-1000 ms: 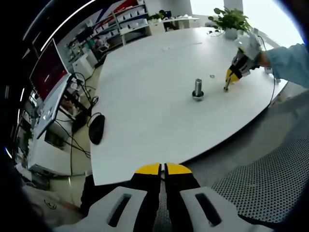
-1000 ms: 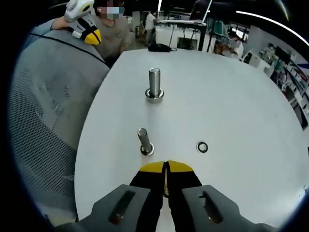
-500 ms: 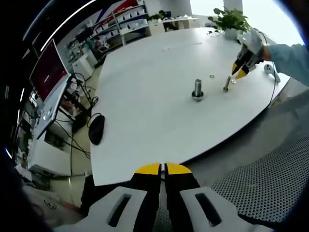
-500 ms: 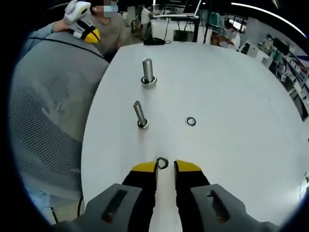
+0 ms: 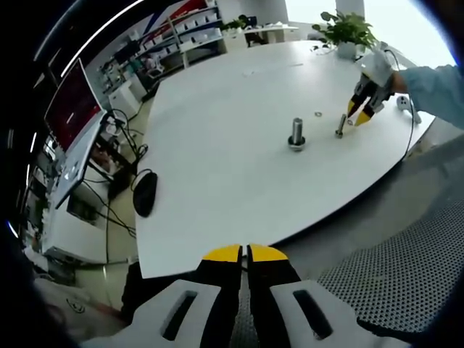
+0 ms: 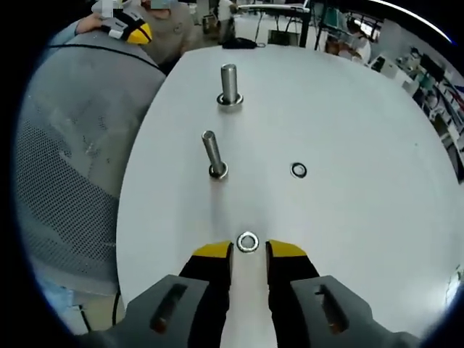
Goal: Place the washer onto the threaded stud by aligning its center hole with the stud, sliding it down to the base, and recovering from edge contact or off-axis alignment until the washer reaches the visible bottom stop.
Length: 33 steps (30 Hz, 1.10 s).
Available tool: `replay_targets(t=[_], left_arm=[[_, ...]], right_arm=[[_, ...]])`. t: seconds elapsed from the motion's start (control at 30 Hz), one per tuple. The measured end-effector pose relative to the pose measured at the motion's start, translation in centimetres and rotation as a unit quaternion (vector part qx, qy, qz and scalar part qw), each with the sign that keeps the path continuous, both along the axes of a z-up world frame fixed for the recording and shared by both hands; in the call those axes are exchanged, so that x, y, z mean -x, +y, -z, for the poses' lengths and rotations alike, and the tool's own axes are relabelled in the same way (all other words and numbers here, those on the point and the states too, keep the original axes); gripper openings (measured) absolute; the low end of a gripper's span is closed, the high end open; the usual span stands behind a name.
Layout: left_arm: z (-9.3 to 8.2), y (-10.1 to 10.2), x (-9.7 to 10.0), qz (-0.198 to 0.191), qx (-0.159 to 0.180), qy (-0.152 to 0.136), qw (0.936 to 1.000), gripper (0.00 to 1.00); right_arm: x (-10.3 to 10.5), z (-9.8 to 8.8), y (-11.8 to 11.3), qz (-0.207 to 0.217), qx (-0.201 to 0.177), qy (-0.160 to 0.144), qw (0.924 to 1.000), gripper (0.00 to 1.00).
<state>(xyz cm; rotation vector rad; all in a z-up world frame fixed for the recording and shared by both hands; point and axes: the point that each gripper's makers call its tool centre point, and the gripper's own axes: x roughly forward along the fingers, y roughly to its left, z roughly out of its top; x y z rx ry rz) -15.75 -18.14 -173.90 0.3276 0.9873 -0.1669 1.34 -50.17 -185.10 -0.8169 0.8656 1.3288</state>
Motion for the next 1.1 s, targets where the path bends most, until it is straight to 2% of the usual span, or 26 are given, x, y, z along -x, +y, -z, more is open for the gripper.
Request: replay_targets(t=[0.73,1.0,1.1], left_arm=[[0.0,0.1,0.0,-0.001,0.001,-0.001,1.0,0.0],[0.0,0.0,0.0,0.0,0.0,-0.001,1.0,0.0],[-0.1,0.0,0.0,-0.001,0.001,-0.002,1.0,0.0]], right_arm=[[-0.1,-0.1,0.1,0.007,-0.008,-0.007,0.9999,0.15],[0.2,-1.7,0.9,0.003,-0.021,-0.008,0.9997,0.14],[0.2,-2.3,1.1,0.021,-0.028,0.004,0.9994,0.14]])
